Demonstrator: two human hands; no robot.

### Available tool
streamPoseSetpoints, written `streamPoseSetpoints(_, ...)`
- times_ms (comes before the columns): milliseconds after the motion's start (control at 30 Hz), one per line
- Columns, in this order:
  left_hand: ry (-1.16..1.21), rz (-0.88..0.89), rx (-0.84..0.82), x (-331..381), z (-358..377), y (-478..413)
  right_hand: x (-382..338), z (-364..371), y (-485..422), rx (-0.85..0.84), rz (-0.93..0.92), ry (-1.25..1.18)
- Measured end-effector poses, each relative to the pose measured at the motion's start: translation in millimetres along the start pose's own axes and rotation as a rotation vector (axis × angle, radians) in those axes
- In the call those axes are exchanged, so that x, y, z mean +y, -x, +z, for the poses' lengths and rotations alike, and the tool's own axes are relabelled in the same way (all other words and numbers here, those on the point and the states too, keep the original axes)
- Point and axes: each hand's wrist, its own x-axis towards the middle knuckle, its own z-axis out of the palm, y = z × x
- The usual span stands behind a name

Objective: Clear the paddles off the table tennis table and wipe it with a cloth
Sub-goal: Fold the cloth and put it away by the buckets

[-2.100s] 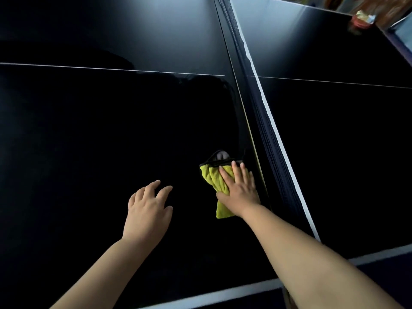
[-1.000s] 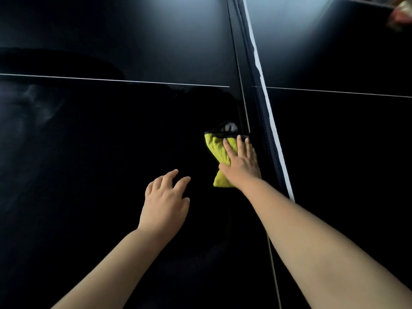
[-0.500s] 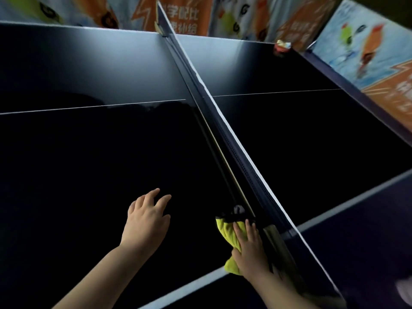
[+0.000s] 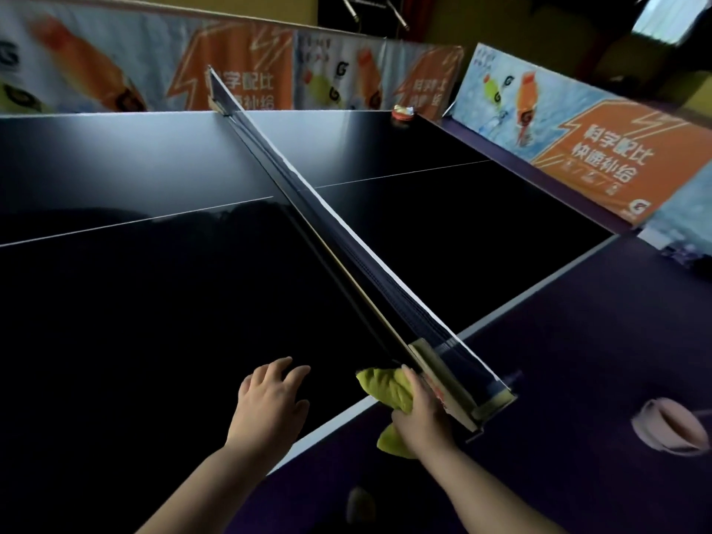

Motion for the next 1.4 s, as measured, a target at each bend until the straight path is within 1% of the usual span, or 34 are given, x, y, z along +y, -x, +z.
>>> streamPoseSetpoints(167,-0.008,0.068,0.019,36.6,-9.9,6.1,-30.5,-31.2,11.7,0.110,-0.106,-0.161)
streamPoseSetpoints(233,0.021,0.106,0.052,55.1,-12.9,4.7,-37.2,-47.0,19.0,0.191,-0.165,-0.206)
streamPoseSetpoints(367,0.114,0.171,0.109,112.4,-9.5,-2.1,-19.3,-88.2,32.4,0.310,-0.226,-0.299)
streamPoseSetpoints(500,0.200,0.322,0.142,196.6,11.6,-10.8,39.6,-145.7,44.5,0.415,-0.227,-0.335)
streamPoseSetpoints(667,0.325,0.470,0.138,324.5,60.8,-13.3,146.8,-226.7,63.7,0.492,-0.189,-0.315)
streamPoseSetpoints(833,0.356,0.643,0.030,450.0,123.0,-11.5,255.1,-297.4,84.9,0.573,-0.157,-0.091)
streamPoseSetpoints(967,0.367,0.732,-0.117,536.1,172.2,-9.2,324.8,-346.1,104.2,0.624,-0.138,-0.006)
streamPoseSetpoints(1067,0.335,0.780,-0.153,582.2,197.7,-14.5,369.1,-374.5,108.0,0.665,-0.124,0.024)
streamPoseSetpoints(1200,0.327,0.794,-0.247,630.1,224.7,-37.2,415.6,-395.6,94.0,0.714,-0.073,0.012)
streamPoseSetpoints(1267,0.319,0.816,-0.293,649.7,240.8,-56.2,432.7,-405.2,83.2,0.712,-0.034,-0.001)
streamPoseSetpoints(1400,0.269,0.925,-0.365,692.1,273.3,-108.0,464.1,-434.1,46.4,0.671,0.014,0.009)
